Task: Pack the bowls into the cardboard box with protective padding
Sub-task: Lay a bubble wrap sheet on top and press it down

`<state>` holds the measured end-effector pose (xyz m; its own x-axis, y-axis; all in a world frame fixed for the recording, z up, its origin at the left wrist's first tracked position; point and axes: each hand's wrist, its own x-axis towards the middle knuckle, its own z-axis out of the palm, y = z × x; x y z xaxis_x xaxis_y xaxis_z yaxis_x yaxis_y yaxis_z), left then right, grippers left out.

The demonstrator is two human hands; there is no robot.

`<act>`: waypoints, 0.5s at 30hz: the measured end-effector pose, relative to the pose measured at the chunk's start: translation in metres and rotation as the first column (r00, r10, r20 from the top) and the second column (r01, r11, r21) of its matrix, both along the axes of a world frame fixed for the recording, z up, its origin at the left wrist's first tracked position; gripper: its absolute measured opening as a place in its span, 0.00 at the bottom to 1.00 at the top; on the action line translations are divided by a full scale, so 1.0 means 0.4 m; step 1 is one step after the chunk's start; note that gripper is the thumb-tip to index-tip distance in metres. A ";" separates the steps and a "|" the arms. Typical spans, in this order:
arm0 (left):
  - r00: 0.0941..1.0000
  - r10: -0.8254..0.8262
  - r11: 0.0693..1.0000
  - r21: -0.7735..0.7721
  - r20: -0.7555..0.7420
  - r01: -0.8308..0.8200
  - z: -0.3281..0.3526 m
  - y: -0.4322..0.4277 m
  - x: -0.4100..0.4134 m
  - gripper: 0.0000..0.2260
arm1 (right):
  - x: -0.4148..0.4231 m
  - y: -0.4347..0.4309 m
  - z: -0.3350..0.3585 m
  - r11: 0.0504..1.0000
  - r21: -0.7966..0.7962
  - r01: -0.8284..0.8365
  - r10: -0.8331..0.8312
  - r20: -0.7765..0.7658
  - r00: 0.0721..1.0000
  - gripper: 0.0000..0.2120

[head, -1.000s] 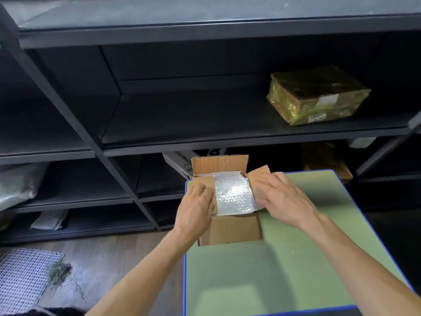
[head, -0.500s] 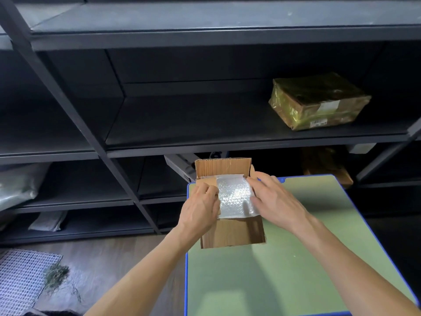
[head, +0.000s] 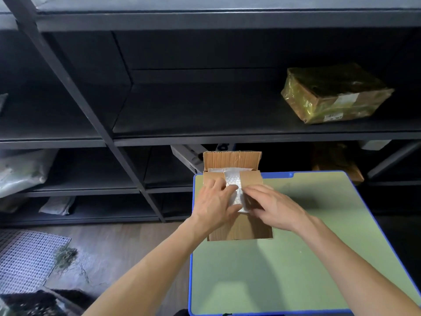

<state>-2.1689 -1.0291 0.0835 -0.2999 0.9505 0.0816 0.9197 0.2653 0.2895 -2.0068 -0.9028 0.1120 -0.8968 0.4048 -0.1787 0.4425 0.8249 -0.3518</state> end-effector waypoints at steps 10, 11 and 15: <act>0.998 0.021 0.995 -0.094 -0.061 -0.027 0.001 0.029 -0.003 0.26 | 0.038 0.028 -0.006 0.991 0.105 0.085 -0.086 0.001 0.996 0.25; 0.998 0.026 0.994 -0.101 -0.062 -0.032 0.001 0.033 -0.004 0.26 | 0.036 0.028 -0.008 0.989 0.112 0.095 -0.094 -0.011 0.996 0.23; 0.995 0.041 0.991 -0.123 -0.096 -0.053 -0.001 0.043 -0.003 0.28 | 0.020 0.029 -0.014 0.988 0.107 0.115 -0.112 -0.034 0.993 0.15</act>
